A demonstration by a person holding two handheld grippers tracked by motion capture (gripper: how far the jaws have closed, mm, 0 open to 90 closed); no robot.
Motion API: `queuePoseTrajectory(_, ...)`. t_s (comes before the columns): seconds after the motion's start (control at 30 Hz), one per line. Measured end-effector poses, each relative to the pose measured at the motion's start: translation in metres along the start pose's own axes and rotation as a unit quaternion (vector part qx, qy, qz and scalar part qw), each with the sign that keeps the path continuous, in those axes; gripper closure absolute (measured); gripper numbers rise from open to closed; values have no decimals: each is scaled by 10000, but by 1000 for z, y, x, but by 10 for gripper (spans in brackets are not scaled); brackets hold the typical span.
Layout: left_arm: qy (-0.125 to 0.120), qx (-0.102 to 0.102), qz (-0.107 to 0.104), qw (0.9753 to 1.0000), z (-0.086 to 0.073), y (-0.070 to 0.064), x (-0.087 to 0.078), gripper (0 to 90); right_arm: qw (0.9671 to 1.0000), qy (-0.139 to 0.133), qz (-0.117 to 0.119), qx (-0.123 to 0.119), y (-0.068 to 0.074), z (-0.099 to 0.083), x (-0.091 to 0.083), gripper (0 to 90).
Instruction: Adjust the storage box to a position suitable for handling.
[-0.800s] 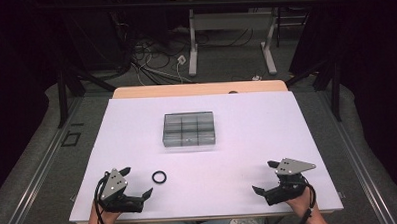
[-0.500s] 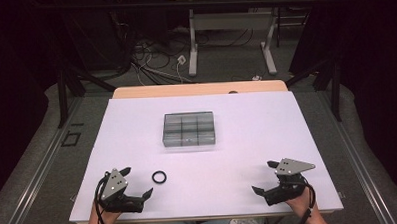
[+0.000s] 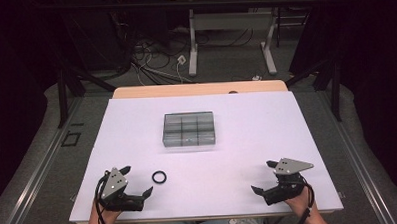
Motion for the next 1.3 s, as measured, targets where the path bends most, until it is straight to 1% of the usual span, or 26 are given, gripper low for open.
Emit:
queuePoseTrajectory(0.03, -37, -1, 15, 10000, 1, 0, 1, 1, 10000, -6, 3, -15, 0, 0, 0, 0)
queuePoseTrajectory(0.23, 22, 19, -5, 10000, 5, 2, 9, 1, 10000, -4, -8, -19, 0, 0, 0, 0)
queuePoseTrajectory(0.27, -7, 22, 31, 10000, 6, 3, 11, 1, 10000, -4, -5, -16, 0, 0, 0, 0)
queuePoseTrajectory(0.33, -1, -5, 27, 10000, 7, 3, 11, 1, 10000, -11, -14, -28, -1, 0, -1, 0)
queuePoseTrajectory(0.4, -19, -58, 91, 9999, 11, 7, 13, 0, 10000, -10, -18, -21, -1, 0, -1, 0)
queuePoseTrajectory(0.43, -19, -58, 91, 9999, 11, 7, 13, 0, 10000, 13, 5, -31, -1, 0, -1, 0)
queuePoseTrajectory(0.47, -30, -138, 122, 9998, 13, 10, 14, 0, 10000, -45, -29, 0, -1, 0, 0, 0)
queuePoseTrajectory(0.6, -8, -128, 173, 9998, 16, 15, 18, 0, 10000, -18, -17, -23, -1, 0, 0, 0)
queuePoseTrajectory(0.67, -59, -144, 243, 9996, 21, 22, 23, 0, 10000, -8, 0, -38, 0, 0, 0, 0)
queuePoseTrajectory(0.7, -53, -151, 242, 9996, 23, 24, 25, 0, 10000, -38, -16, -33, -1, 0, 1, 0)
queuePoseTrajectory(0.77, -81, -233, 248, 9994, 25, 27, 28, 0, 10000, -36, -28, -36, -1, 0, 1, 0)
queuePoseTrajectory(0.8, -81, -233, 248, 9994, 25, 27, 28, 0, 10000, -36, -28, -36, -1, 0, 1, 0)
queuePoseTrajectory(0.83, -76, -234, 257, 9994, 28, 31, 32, 0, 10000, -34, -31, -43, -1, 0, 1, 0)
queuePoseTrajectory(0.87, -69, -261, 255, 9993, 29, 32, 34, 0, 10000, -35, -42, 7, 0, 0, 1, 0)
queuePoseTrajectory(0.93, -41, -256, 280, 9993, 30, 35, 38, 0, 10000, 0, -8, -28, -1, 0, 1, 0)
queuePoseTrajectory(1.03, -30, -229, 286, 9993, 32, 37, 42, 0, 10000, 9, -10, -11, 0, 0, 2, 0)
queuePoseTrajectory(1.1, 15, -285, 271, 9992, 33, 40, 50, 0, 10000, 1, -8, -24, -1, 0, 1, 0)
queuePoseTrajectory(1.13, 15, -285, 271, 9992, 33, 40, 50, 0, 10000, -6, -16, -16, 0, 0, 1, 0)
queuePoseTrajectory(1.2, 26, -273, 282, 9992, 35, 41, 55, 0, 10000, -27, -16, -14, 0, 0, 2, 0)
queuePoseTrajectory(1.27, 36, -308, 271, 9992, 38, 43, 61, 1, 10000, -29, -17, -17, 0, 0, 2, 0)
queuePoseTrajectory(1.3, 65, -276, 283, 9992, 40, 45, 63, 1, 10000, -33, -25, -40, -1, 0, 1, 0)
Point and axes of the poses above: each handheld gripper's, and its own axes: x roughly forward along the jaws, z roughly out of its top, y roughly to its left, the point moved 5 cm from there along x, roughly forward along the jaws, and after that the axes turned 4 degrees about z, right-handed, at the moved point
